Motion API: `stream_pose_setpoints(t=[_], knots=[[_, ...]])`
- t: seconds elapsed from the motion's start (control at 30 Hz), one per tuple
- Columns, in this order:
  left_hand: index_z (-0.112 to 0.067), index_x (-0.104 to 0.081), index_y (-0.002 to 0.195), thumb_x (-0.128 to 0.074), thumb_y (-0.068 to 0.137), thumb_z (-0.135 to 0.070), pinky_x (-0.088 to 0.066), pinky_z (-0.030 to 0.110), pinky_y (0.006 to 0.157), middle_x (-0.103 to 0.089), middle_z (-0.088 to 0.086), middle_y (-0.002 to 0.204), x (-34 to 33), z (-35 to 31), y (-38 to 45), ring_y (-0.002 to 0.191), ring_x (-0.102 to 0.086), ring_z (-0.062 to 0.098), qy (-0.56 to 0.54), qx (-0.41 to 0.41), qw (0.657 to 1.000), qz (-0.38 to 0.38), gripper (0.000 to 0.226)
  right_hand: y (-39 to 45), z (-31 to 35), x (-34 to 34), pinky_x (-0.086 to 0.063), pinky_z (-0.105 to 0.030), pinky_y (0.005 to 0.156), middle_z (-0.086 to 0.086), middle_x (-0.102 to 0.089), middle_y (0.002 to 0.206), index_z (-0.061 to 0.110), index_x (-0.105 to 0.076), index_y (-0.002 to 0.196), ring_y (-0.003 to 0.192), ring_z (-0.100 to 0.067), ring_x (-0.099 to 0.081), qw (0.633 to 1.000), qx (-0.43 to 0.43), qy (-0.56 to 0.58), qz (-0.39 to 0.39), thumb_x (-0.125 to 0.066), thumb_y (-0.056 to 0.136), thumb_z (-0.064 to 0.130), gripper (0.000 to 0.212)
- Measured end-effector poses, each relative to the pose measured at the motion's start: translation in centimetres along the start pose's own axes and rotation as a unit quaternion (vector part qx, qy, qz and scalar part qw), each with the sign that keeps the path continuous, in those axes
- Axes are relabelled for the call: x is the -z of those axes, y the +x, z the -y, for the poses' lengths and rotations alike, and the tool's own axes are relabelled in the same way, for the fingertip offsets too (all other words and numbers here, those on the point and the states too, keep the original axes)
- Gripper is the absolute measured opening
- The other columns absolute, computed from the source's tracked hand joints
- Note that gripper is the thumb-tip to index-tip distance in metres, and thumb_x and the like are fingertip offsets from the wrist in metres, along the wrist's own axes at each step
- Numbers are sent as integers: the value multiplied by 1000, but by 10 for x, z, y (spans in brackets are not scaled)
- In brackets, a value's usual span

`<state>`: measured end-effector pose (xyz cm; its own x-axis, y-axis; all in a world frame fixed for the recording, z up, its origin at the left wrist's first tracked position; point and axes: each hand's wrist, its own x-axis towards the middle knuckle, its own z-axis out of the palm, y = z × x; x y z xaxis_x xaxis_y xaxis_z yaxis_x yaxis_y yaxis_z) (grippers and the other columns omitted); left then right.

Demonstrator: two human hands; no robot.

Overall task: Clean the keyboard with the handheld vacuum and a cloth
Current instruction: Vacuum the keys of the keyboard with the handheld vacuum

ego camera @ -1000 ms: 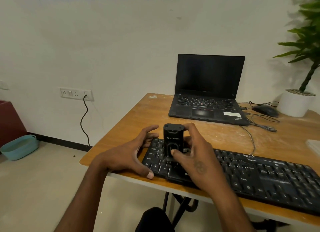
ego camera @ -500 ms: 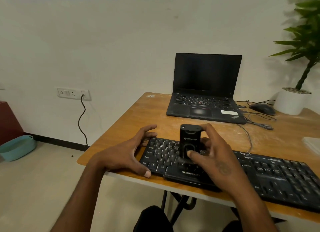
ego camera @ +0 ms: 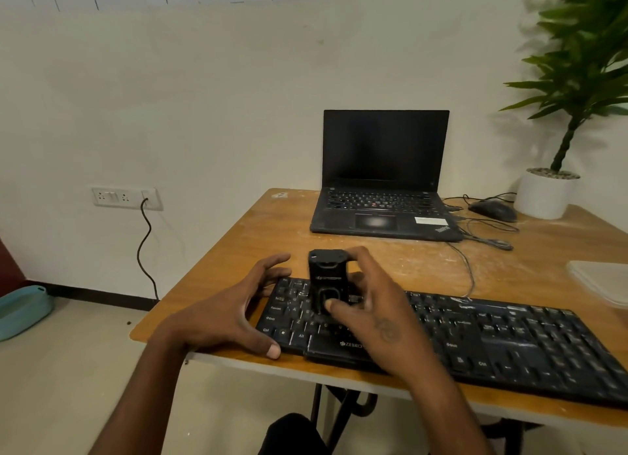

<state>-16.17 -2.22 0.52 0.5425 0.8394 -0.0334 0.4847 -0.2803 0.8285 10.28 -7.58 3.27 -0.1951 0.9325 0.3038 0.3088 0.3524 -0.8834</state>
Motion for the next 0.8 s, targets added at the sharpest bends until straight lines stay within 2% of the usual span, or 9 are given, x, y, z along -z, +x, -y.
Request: stream_pose_setpoints(t=[0.07, 0.13, 0.23, 0.33, 0.43, 0.5, 0.6, 0.7, 0.8], knots=[[-66, -13, 154, -99, 68, -23, -45, 31, 117, -36, -27, 160, 0, 1, 0, 145, -41, -1, -2, -3, 1000, 0, 130, -6, -1, 17, -58, -18, 63, 16, -63, 106, 38, -50, 125, 88, 14, -65, 1000, -7, 3, -14, -70, 92, 9, 48], [-65, -12, 155, -99, 68, -23, -45, 31, 117, -35, -27, 160, 1, 1, 0, 146, -40, 0, -3, -3, 1000, 0, 130, -8, -1, 23, -55, -14, 59, 18, -62, 106, 36, -50, 127, 85, 17, -64, 1000, -7, -4, -21, -70, 93, 10, 47], [-66, -12, 154, -99, 67, -25, -45, 30, 117, -35, -27, 160, 1, -1, 0, 145, -41, -2, -4, -2, 1000, 2, 129, -2, 3, 5, -60, -22, 63, 22, -60, 103, 42, -47, 123, 85, 13, -66, 1000, 0, -14, -14, -70, 94, 13, 48], [-58, -13, 157, -99, 69, -25, -45, 26, 115, -40, -29, 156, 0, -2, 0, 141, -44, -5, 7, 3, 1000, 3, 127, 12, 6, -29, -63, -30, 67, 18, -65, 100, 46, -46, 121, 85, -2, -70, 999, 27, -27, 4, -68, 94, 14, 48], [-44, -27, 153, -98, 71, -24, -42, 27, 117, -51, -35, 142, -1, -1, 1, 134, -48, -9, 25, 25, 999, -12, 111, 21, 11, -58, -61, -28, 70, 12, -68, 99, 42, -44, 123, 82, -6, -69, 997, 51, -52, 12, -67, 93, 12, 48], [-42, -29, 153, -98, 71, -24, -41, 27, 118, -52, -35, 141, -1, -1, 0, 133, -48, -11, 29, 29, 999, -14, 109, 22, 11, -62, -61, -30, 72, 9, -69, 101, 41, -44, 124, 84, -7, -69, 998, 46, -48, 18, -66, 93, 11, 48], [-53, -15, 157, -97, 71, -18, -44, 18, 111, -44, -34, 150, -1, -1, -1, 137, -45, -11, 9, 11, 1000, 0, 123, 15, 8, -40, -63, -34, 70, 12, -67, 102, 42, -47, 123, 88, -4, -69, 1000, 21, -11, 18, -67, 94, 11, 47], [-67, -12, 152, -97, 70, -18, -48, 17, 107, -36, -27, 156, 0, -2, 0, 136, -44, -12, -6, 9, 1000, 4, 128, 4, 3, -9, -60, -24, 60, 18, -61, 104, 43, -46, 123, 87, 9, -66, 1000, -6, 2, 6, -68, 94, 13, 47], [-68, -12, 152, -97, 70, -17, -48, 15, 105, -33, -30, 155, 0, -2, 0, 134, -42, -16, -3, 8, 1000, 1, 129, -2, 3, 1, -57, -20, 57, 22, -58, 104, 43, -45, 127, 85, 8, -67, 1000, -11, -13, -10, -69, 94, 15, 50]])
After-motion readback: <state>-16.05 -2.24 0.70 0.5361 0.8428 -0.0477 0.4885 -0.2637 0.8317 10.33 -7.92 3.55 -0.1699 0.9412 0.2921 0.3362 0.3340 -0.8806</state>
